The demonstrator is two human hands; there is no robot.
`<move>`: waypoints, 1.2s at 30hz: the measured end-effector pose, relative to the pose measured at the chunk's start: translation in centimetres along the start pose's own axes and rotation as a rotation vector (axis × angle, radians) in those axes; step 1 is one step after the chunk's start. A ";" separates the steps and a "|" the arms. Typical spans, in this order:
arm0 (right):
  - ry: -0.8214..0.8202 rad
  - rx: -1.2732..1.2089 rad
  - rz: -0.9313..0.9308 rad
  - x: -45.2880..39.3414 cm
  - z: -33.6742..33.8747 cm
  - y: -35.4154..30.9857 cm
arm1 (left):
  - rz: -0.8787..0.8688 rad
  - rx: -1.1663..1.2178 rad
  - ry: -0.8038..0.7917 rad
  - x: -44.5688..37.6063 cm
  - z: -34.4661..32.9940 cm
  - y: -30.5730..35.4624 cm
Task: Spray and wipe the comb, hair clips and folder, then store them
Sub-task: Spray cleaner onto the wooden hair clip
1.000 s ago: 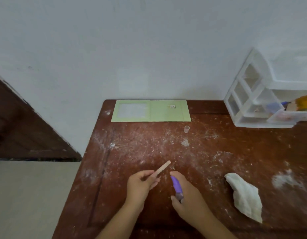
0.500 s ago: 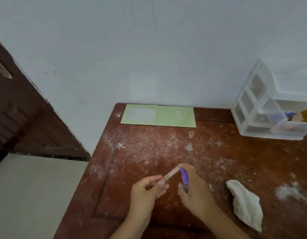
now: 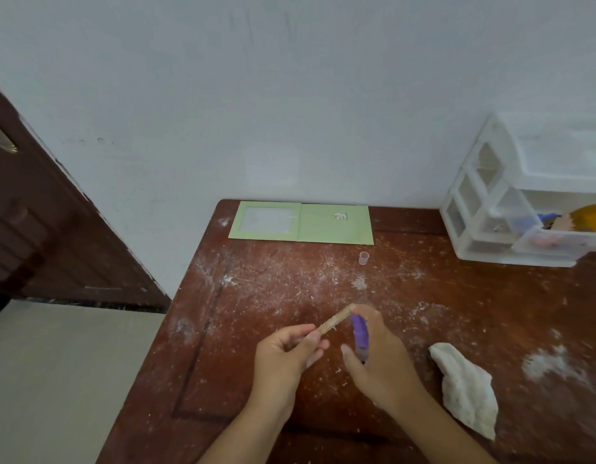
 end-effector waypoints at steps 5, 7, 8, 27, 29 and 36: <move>0.024 -0.012 -0.028 0.3 -0.3 0.3 | 0.001 0.012 -0.001 0.4 -0.1 0.2; 0.061 -0.040 -0.098 -0.1 0.5 1.1 | -0.002 0.011 0.001 0.5 0.0 0.2; 0.085 -0.051 -0.116 -0.4 0.9 1.4 | -0.003 0.010 0.000 0.5 0.0 0.2; 0.046 -0.114 0.041 1.5 1.2 -0.9 | -0.302 -0.393 -0.034 -0.2 0.5 2.1; 0.033 -0.067 0.102 1.6 0.6 -1.8 | -0.365 -0.427 -0.042 0.0 0.2 2.7; 0.049 -0.041 0.071 1.0 0.0 -1.6 | -0.473 -0.477 -0.035 0.4 -0.1 3.5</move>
Point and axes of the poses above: each hand's wrist, its own x-axis away from the middle knuckle, its own z-axis out of the back of the hand, y = z × x, the point moved 9 cm from there along -x, towards the middle knuckle, and after that the axes turned 15 degrees about -z, right-handed, at the moved point
